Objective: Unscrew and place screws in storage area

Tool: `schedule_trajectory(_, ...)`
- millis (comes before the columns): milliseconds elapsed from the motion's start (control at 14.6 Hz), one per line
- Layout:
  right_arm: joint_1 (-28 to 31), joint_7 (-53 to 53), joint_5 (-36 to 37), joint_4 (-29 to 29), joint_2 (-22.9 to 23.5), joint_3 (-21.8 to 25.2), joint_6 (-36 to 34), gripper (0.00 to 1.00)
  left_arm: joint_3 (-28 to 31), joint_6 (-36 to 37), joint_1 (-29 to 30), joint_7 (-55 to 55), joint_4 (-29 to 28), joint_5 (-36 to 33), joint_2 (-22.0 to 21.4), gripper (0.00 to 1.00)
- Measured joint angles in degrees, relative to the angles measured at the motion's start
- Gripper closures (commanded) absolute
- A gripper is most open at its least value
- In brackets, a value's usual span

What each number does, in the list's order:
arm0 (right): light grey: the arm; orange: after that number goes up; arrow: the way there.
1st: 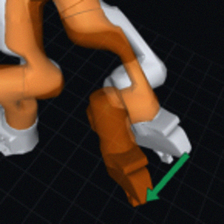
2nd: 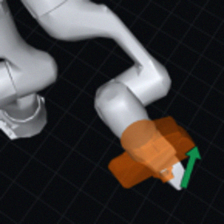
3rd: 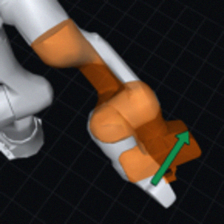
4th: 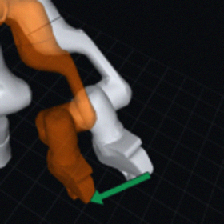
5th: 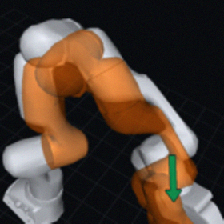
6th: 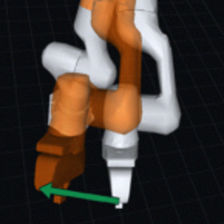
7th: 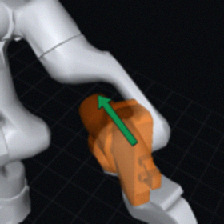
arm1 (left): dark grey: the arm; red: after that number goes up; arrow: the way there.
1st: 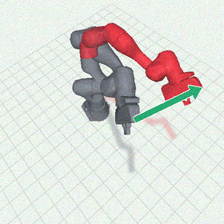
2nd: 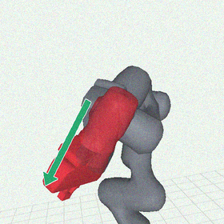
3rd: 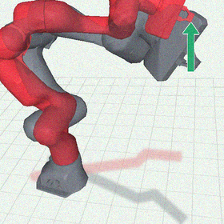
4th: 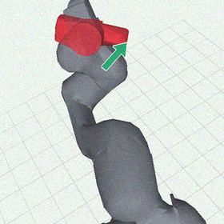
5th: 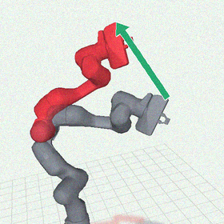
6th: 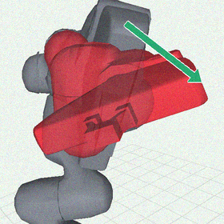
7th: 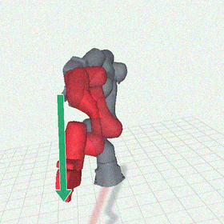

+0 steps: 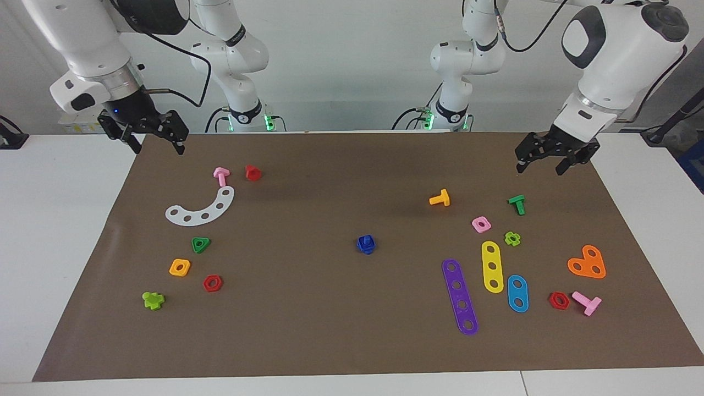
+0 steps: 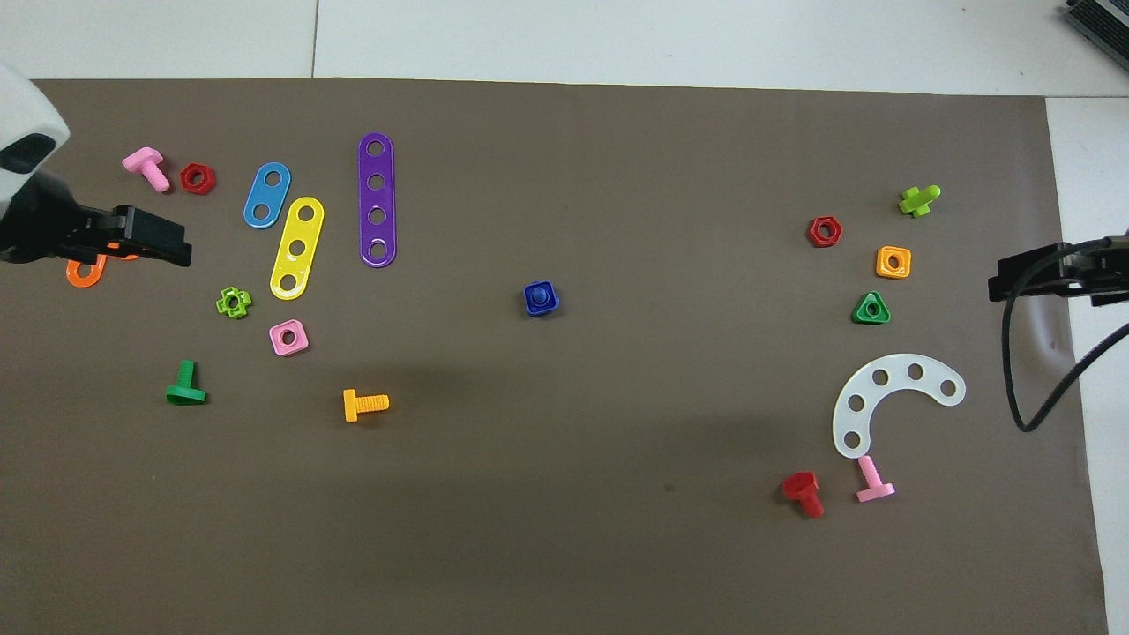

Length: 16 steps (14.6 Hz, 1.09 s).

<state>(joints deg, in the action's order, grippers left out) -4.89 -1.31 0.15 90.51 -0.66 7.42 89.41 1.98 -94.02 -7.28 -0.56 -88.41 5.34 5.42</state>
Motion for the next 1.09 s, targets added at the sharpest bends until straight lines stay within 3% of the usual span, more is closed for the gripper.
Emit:
schedule_trajectory(410, 0.00, 0.00, 0.00, 0.00, 0.00, 0.00, 0.00, 0.00, -0.45, -7.42, -13.41, 16.84, 3.35, 1.85, 9.23, 0.01)
schedule_trajectory(956, 0.00, 0.00, 0.00, 0.00, 0.00, 0.00, 0.00, 0.00, -0.43, -28.00, -22.68, 31.09, 4.82, 2.85, 22.65, 0.07)
schedule_trajectory(1093, 0.00, 0.00, 0.00, 0.00, 0.00, 0.00, 0.00, 0.00, -0.39, -29.60, -23.73, 31.68, 5.11, 2.85, 24.87, 0.07)
